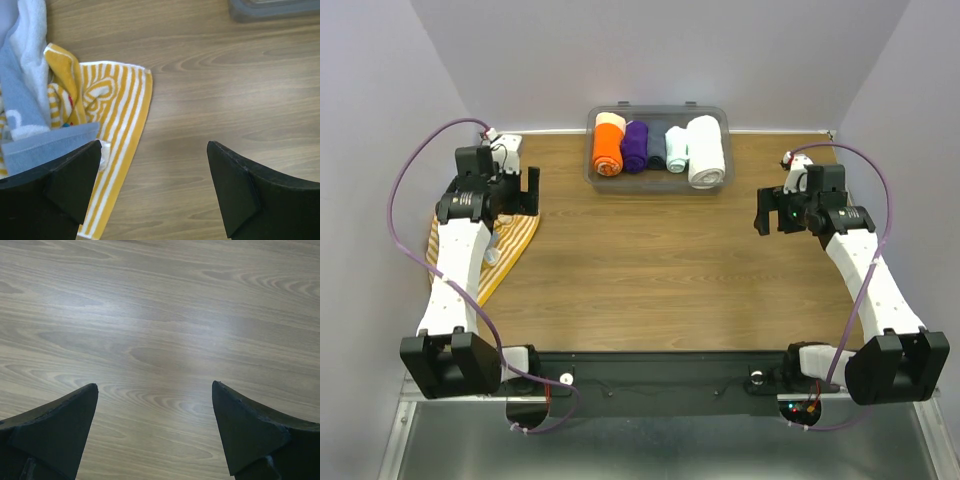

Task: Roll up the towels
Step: Grab a towel with the left arm

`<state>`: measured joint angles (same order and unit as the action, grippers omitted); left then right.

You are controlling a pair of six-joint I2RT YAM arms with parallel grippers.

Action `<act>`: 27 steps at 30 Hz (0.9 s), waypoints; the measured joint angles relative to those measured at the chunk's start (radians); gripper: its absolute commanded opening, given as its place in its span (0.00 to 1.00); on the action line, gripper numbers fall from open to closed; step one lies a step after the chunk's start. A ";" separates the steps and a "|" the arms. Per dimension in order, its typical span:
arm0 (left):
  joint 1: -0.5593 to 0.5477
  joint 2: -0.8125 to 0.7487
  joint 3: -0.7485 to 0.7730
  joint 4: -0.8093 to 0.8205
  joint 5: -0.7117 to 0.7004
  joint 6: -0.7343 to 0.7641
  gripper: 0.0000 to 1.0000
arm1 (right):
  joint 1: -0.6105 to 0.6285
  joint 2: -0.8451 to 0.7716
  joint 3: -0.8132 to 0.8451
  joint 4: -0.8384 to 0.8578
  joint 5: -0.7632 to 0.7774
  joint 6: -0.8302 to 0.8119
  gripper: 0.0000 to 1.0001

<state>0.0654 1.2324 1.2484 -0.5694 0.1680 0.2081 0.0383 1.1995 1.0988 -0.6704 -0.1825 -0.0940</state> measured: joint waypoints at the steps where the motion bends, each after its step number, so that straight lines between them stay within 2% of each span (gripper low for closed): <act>1: 0.000 0.019 0.022 -0.023 -0.018 0.018 0.99 | 0.000 0.001 0.000 -0.001 0.000 -0.003 1.00; 5: 0.002 0.121 0.125 -0.084 -0.112 0.085 0.99 | 0.000 0.013 0.000 -0.003 -0.014 -0.013 1.00; 8: 0.010 0.153 0.138 -0.114 -0.182 0.154 0.99 | 0.000 0.027 0.000 -0.004 -0.031 -0.020 1.00; 17: 0.062 0.130 0.040 -0.159 -0.377 0.420 0.99 | 0.000 0.101 0.045 -0.025 -0.083 -0.032 1.00; 27: 0.100 0.171 -0.057 -0.152 -0.430 0.570 0.99 | 0.000 0.154 0.052 -0.037 -0.115 -0.032 1.00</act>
<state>0.1658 1.4036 1.1912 -0.7212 -0.2615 0.7780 0.0383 1.3533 1.1511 -0.7071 -0.2977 -0.1257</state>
